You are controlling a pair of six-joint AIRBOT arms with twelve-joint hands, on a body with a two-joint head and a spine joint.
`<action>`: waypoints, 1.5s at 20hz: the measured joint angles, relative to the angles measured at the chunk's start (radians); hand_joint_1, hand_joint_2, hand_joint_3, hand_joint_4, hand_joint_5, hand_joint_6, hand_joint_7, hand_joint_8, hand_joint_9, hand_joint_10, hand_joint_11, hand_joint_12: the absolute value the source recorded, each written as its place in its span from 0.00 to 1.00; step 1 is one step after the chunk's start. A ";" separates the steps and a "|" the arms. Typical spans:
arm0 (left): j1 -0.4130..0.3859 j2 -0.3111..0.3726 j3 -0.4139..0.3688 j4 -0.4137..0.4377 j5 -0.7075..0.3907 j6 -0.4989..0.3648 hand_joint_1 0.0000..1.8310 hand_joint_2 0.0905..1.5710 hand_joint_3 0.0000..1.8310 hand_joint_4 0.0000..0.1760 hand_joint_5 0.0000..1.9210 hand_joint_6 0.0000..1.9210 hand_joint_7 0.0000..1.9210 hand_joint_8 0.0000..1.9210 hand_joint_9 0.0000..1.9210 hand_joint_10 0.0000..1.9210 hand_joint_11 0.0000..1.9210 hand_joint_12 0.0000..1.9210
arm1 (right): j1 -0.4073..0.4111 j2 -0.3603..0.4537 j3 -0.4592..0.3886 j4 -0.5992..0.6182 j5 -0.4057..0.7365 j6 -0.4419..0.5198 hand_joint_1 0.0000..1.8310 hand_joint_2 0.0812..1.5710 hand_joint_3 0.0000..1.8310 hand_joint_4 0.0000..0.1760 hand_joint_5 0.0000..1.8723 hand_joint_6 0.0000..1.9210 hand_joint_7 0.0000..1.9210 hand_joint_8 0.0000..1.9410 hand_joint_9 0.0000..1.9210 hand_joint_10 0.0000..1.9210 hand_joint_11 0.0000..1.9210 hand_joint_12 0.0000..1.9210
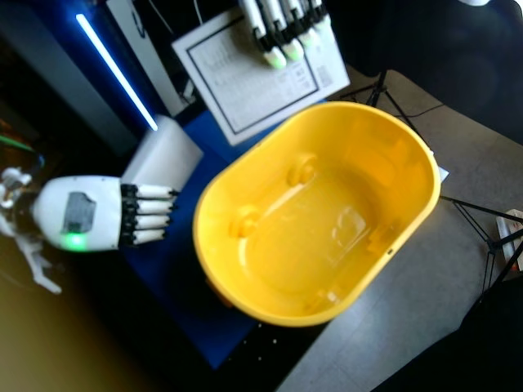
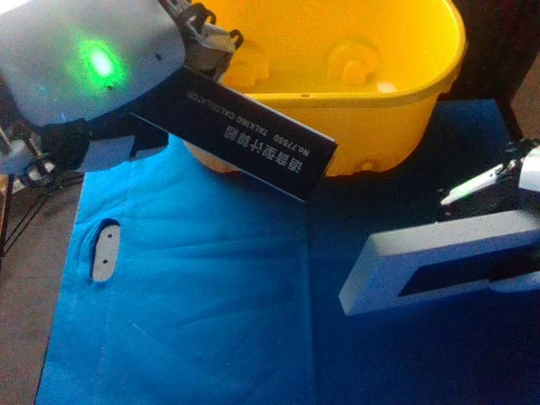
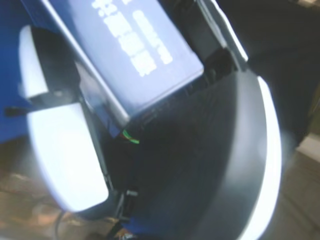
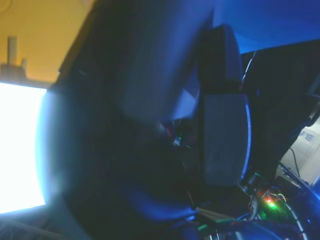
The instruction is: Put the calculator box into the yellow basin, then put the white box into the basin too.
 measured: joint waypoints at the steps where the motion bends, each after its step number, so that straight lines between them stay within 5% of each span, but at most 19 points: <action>1: -0.002 0.016 -0.015 -0.019 0.014 0.000 0.76 0.69 0.00 0.00 0.45 0.48 0.53 0.51 0.51 0.65 0.47 0.76 | 0.000 0.018 -0.020 0.005 -0.003 0.000 0.81 0.77 0.00 0.00 0.32 0.67 0.34 0.67 0.40 0.74 0.33 0.96; 2: -0.006 0.027 -0.021 -0.018 0.034 0.000 0.75 0.70 0.00 0.00 0.43 0.55 0.52 0.51 0.49 0.66 0.46 0.76 | 0.000 0.036 -0.031 -0.005 0.002 0.001 0.81 0.77 0.00 0.00 0.34 0.66 0.36 0.64 0.41 0.74 0.33 0.96; 3: -0.011 0.037 -0.025 -0.021 0.063 0.000 0.76 0.69 0.00 0.00 0.44 0.52 0.53 0.51 0.51 0.65 0.46 0.76 | 0.000 0.054 -0.031 0.001 0.008 0.001 0.75 0.75 0.00 0.00 0.41 0.52 0.40 0.69 0.43 0.81 0.48 0.90; 4: -0.018 0.052 -0.030 -0.024 0.091 0.000 0.76 0.69 0.00 0.00 0.45 0.48 0.53 0.51 0.51 0.65 0.47 0.76 | 0.000 0.062 -0.027 0.024 0.010 0.000 0.75 0.74 0.00 0.00 0.42 0.52 0.42 0.67 0.44 0.80 0.48 0.89; 5: -0.018 0.062 -0.037 -0.024 0.102 0.000 0.75 0.70 0.00 0.00 0.43 0.55 0.52 0.51 0.49 0.66 0.46 0.76 | 0.000 0.067 -0.025 0.028 0.008 0.000 0.75 0.73 0.00 0.00 0.42 0.55 0.44 0.62 0.47 0.76 0.49 0.87; 6: -0.033 0.069 -0.040 -0.024 0.133 0.000 0.80 0.69 0.00 0.00 0.45 0.54 0.52 0.46 0.52 0.56 0.43 0.81 | -0.002 0.074 -0.030 0.024 0.000 -0.001 0.75 0.72 0.00 0.00 0.42 0.57 0.46 0.58 0.48 0.73 0.49 0.85; 8: -0.044 0.084 -0.053 -0.024 0.153 0.001 0.76 0.69 0.00 0.00 0.46 0.54 0.51 0.51 0.52 0.61 0.45 0.76 | -0.012 0.080 -0.046 0.024 -0.001 0.000 0.75 0.72 0.00 0.00 0.43 0.54 0.45 0.60 0.47 0.75 0.51 0.88; 9: -0.042 0.109 -0.069 -0.026 0.156 0.002 0.80 0.68 0.00 0.00 0.47 0.53 0.51 0.47 0.53 0.52 0.44 0.80 | -0.013 0.080 -0.046 0.015 0.004 0.000 0.75 0.72 0.00 0.00 0.43 0.54 0.45 0.60 0.47 0.75 0.51 0.88; 10: -0.026 0.145 -0.076 -0.061 0.144 -0.029 0.76 0.69 0.00 0.00 0.45 0.55 0.50 0.53 0.51 0.62 0.42 0.77 | -0.013 0.080 -0.040 0.017 0.004 0.000 0.75 0.74 0.00 0.00 0.41 0.54 0.44 0.63 0.45 0.78 0.52 0.90; 11: -0.013 0.161 -0.068 -0.050 0.135 -0.066 0.76 0.69 0.00 0.00 0.44 0.55 0.50 0.52 0.52 0.62 0.48 0.75 | -0.013 0.080 -0.037 0.023 0.003 0.000 0.75 0.74 0.00 0.00 0.40 0.54 0.43 0.64 0.45 0.79 0.51 0.90; 13: -0.010 0.167 -0.055 -0.107 0.167 0.000 0.76 0.69 0.00 0.00 0.44 0.54 0.51 0.51 0.53 0.61 0.51 0.72 | -0.013 0.087 -0.034 0.035 -0.011 -0.002 0.75 0.74 0.00 0.00 0.41 0.54 0.44 0.63 0.45 0.78 0.50 0.90; 16: -0.017 0.167 -0.074 -0.097 0.171 0.020 0.82 0.68 0.00 0.00 0.46 0.49 0.50 0.49 0.53 0.54 0.43 0.84 | -0.012 0.085 -0.042 0.034 -0.003 -0.001 0.75 0.74 0.00 0.00 0.41 0.55 0.44 0.63 0.46 0.77 0.51 0.89; 23: -0.016 0.212 -0.101 -0.364 0.200 0.352 0.82 0.67 0.00 0.00 0.47 0.47 0.52 0.45 0.53 0.54 0.46 0.81 | -0.013 0.096 -0.048 0.036 -0.005 -0.002 0.75 0.73 0.00 0.00 0.42 0.54 0.43 0.63 0.45 0.77 0.48 0.90; 25: 0.002 0.224 -0.101 -0.427 0.187 0.397 0.82 0.67 0.00 0.00 0.44 0.50 0.53 0.44 0.54 0.52 0.47 0.79 | -0.013 0.090 -0.046 0.031 -0.006 -0.002 0.75 0.72 0.00 0.00 0.43 0.55 0.45 0.59 0.48 0.74 0.49 0.88; 28: 0.021 0.248 -0.101 -0.499 0.173 0.461 0.82 0.68 0.00 0.00 0.44 0.50 0.51 0.46 0.55 0.54 0.45 0.80 | -0.013 0.090 -0.045 0.035 -0.006 -0.002 0.75 0.73 0.00 0.00 0.43 0.53 0.42 0.65 0.45 0.78 0.48 0.89; 30: -0.007 0.248 -0.101 -0.579 0.156 0.610 0.76 0.68 0.00 0.00 0.46 0.50 0.52 0.50 0.54 0.62 0.53 0.71 | -0.013 0.090 -0.045 0.035 -0.006 -0.002 0.75 0.73 0.00 0.00 0.42 0.54 0.43 0.64 0.46 0.77 0.48 0.87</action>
